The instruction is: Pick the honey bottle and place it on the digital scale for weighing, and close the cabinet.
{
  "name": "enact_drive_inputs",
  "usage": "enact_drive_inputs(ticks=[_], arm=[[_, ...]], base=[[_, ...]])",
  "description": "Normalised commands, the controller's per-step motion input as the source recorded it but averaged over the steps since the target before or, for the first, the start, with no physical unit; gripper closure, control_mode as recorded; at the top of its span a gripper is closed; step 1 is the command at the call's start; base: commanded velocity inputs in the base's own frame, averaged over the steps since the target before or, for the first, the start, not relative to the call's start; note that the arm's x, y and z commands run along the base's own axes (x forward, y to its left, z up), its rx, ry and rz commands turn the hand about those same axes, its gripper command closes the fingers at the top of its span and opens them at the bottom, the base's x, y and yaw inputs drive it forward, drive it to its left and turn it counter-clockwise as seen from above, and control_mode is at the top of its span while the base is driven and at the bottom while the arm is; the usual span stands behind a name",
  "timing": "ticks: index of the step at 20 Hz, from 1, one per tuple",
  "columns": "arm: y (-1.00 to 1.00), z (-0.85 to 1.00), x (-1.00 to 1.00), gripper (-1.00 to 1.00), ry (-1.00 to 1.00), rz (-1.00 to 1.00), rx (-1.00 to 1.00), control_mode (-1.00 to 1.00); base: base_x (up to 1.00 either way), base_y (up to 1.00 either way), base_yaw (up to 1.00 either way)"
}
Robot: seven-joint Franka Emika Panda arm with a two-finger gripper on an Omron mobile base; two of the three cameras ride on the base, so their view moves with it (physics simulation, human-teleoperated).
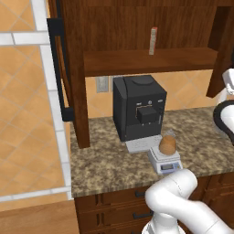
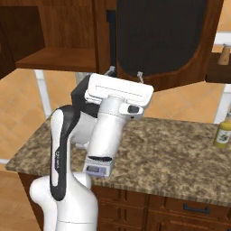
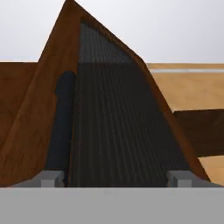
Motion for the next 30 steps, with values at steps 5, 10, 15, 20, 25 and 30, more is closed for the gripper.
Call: enact_drive_inputs(ticks=[5, 10, 15, 20, 25, 30], arm=[[0.28, -0.02, 1.00, -1.00, 0.00, 0.36, 0.14, -1.00], [0.09, 0.00, 1.00, -1.00, 0.25, 0.22, 0.00, -1.00], [0.23, -0.15, 1.00, -1.00, 0.22, 0.14, 0.00, -1.00], [0.11, -0.19, 1.00, -1.00, 0.01, 0.07, 0.00, -1.00], [0.00, -0.44, 1.00, -1.00, 0.00, 0.06, 0.00, -1.00], [0.00, -0.31, 1.00, -1.00, 0.02, 0.06, 0.01, -1.00]], base=[[0.00, 0.00, 0.00], [0.00, 0.00, 0.00], [0.00, 0.00, 0.00], [0.00, 0.00, 0.00], [0.00, 0.00, 0.00], [0.00, 0.00, 0.00]])
